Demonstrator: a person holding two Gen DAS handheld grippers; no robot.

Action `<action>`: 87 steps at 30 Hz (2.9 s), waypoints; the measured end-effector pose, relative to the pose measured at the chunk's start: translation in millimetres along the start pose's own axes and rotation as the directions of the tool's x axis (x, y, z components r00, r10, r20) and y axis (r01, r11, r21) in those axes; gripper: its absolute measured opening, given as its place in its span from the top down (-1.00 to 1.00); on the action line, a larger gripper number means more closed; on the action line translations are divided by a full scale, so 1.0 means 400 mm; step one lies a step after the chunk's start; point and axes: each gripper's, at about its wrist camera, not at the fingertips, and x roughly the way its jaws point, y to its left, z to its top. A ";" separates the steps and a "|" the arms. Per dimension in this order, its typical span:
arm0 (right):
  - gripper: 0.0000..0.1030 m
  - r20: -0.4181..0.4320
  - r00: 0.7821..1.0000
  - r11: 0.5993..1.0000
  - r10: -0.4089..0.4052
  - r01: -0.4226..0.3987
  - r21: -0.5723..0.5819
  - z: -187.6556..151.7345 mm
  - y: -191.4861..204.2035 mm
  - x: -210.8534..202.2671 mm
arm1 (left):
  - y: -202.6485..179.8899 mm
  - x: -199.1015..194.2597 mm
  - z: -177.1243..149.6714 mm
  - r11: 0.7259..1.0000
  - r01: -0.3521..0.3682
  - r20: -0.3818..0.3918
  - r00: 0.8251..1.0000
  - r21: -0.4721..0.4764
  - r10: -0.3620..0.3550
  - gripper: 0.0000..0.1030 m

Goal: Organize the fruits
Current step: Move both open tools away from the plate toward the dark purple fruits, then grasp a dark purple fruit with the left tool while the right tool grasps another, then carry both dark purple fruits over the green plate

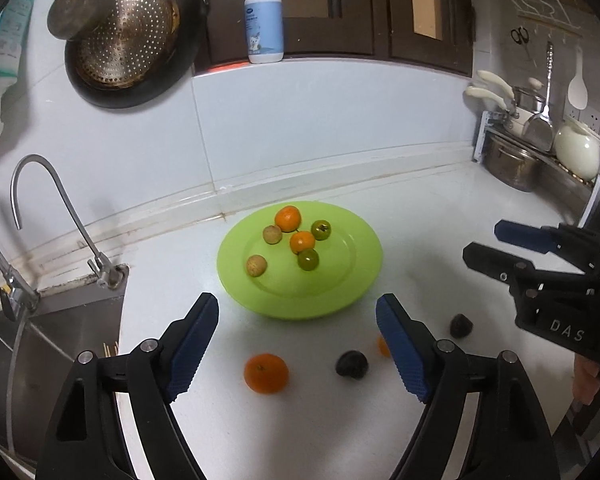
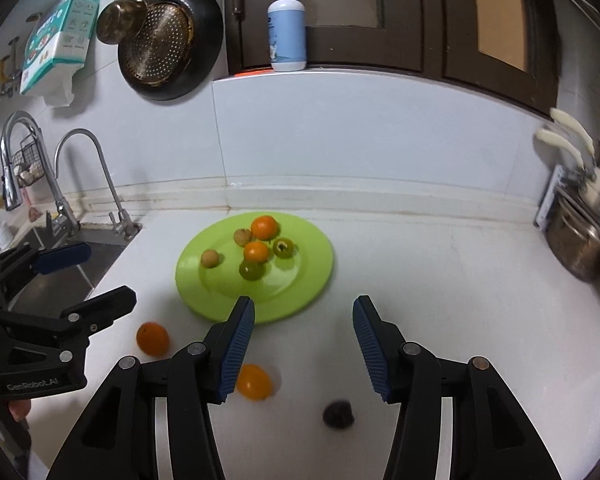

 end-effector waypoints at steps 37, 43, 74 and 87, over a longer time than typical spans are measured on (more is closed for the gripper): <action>-0.01 -0.253 0.967 0.992 -0.014 0.044 0.115 -0.198 -0.083 0.115 | -0.089 0.213 -0.139 0.995 0.077 -0.235 0.970 0.070 -0.059 -0.40; 0.07 -0.262 0.965 0.993 -0.012 0.042 0.109 -0.197 -0.087 0.137 | -0.096 0.241 -0.143 0.992 0.109 -0.263 0.961 0.060 -0.090 -0.12; 0.45 -0.191 0.978 0.993 0.080 -0.061 0.103 -0.164 -0.060 0.096 | -0.095 0.134 -0.109 0.989 0.150 -0.171 0.974 0.006 -0.146 0.39; 0.45 -0.075 0.989 0.991 0.129 -0.126 0.053 -0.095 -0.018 0.012 | -0.068 0.019 -0.056 0.993 0.113 -0.044 0.993 0.017 -0.113 0.39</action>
